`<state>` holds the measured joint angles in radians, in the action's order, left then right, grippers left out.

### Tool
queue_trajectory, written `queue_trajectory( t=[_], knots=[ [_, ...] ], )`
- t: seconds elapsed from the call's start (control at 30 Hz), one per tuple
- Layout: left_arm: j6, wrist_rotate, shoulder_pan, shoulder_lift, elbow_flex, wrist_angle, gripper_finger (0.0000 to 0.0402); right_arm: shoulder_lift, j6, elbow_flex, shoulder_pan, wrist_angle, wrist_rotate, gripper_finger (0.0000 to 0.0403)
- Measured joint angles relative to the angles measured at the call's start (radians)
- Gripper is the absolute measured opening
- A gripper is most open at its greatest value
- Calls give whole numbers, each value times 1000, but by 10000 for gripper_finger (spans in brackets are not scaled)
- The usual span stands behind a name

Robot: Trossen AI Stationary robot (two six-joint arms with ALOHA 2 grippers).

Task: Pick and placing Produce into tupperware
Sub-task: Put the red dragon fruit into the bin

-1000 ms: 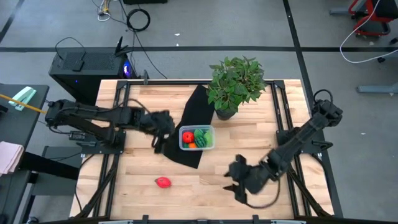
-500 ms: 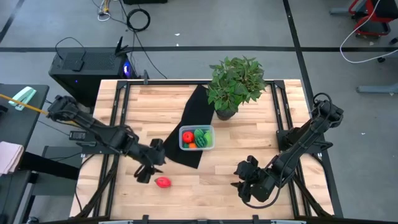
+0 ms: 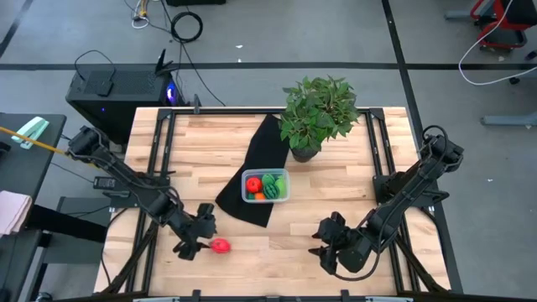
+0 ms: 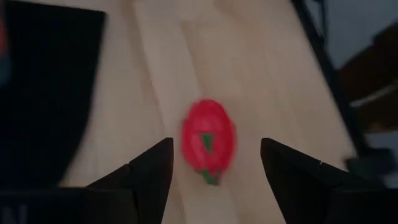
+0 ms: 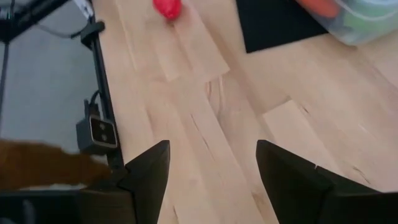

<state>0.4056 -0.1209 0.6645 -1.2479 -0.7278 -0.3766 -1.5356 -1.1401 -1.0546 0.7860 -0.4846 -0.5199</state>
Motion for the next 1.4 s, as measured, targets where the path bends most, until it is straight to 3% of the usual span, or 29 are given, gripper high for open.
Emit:
queue_trajectory(
  t=[0.17,0.53,0.83,1.4],
  knots=[
    [-50,-78,19,-47,4,27,258,0,-85,0,0,4,-33,241],
    [-24,-85,76,-170,4,155,251,0,-184,0,0,6,-33,240],
    [-28,-89,71,-180,4,137,252,0,-221,0,0,24,-33,240],
    [-50,-80,55,-207,4,90,361,0,-219,0,-27,35,-29,240]
  ],
)
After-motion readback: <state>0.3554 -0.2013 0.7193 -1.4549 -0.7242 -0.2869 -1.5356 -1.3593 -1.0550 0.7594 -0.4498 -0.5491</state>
